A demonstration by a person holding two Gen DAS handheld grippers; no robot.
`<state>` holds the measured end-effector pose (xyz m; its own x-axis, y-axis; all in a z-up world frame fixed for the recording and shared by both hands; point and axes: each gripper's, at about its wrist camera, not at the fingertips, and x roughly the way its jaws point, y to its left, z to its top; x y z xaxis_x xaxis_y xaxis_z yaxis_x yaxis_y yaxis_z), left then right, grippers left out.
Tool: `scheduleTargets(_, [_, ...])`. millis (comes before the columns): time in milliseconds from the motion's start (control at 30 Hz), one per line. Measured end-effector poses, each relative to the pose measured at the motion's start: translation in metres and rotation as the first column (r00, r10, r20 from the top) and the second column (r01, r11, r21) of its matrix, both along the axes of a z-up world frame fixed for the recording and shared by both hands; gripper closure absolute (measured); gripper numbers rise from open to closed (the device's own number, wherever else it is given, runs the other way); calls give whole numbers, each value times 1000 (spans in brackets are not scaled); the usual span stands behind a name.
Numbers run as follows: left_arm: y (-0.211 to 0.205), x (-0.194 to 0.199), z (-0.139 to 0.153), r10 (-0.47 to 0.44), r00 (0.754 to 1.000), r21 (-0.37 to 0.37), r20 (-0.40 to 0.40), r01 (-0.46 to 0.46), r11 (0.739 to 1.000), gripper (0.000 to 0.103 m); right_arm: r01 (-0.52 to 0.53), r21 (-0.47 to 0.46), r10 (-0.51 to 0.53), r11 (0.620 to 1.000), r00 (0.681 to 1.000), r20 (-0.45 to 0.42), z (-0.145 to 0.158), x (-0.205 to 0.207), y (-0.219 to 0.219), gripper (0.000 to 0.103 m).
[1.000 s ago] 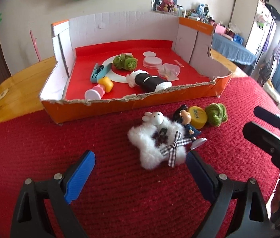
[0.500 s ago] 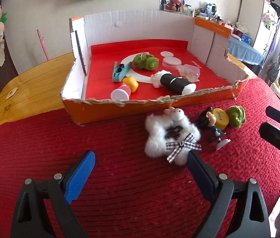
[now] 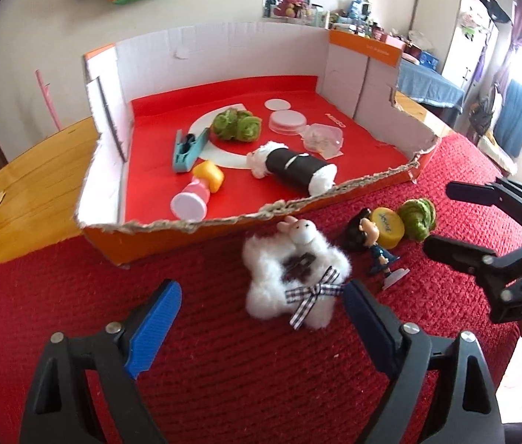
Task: Organize objects
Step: 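Grasp the white plush bunny with the left tool while the right tool grasps the green lettuce toy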
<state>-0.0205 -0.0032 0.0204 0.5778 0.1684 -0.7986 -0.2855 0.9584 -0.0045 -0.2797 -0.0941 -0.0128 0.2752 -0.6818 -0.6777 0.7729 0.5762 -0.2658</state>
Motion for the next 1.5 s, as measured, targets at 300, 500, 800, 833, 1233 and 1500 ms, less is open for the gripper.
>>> scheduleTargets(300, [-5, 10, 0, -85, 996, -8, 10, 85, 996, 33, -63, 36, 64, 997, 998, -18, -9, 9, -4, 47])
scheduleTargets(500, [-7, 10, 0, -113, 993, -26, 35, 114, 993, 49, -93, 39, 93, 995, 996, 4, -8, 11, -2, 66])
scheduleTargets(800, [-2, 4, 3, -104, 993, -64, 60, 107, 992, 56, -107, 20, 106, 994, 994, 28, -3, 8, 5, 67])
scheduleTargets(833, [-3, 3, 3, -104, 993, -66, 62, 108, 992, 56, -110, 18, 110, 994, 994, 29, -2, 8, 6, 67])
scheduleTargets(1233, [-4, -16, 21, -100, 988, -76, 114, 109, 991, 57, -131, -1, 131, 991, 988, 79, 18, 6, 23, 67])
scheduleTargets(1500, [-4, -35, 36, -93, 983, -69, 156, 104, 992, 57, -161, -43, 165, 986, 982, 96, 33, 7, 44, 67])
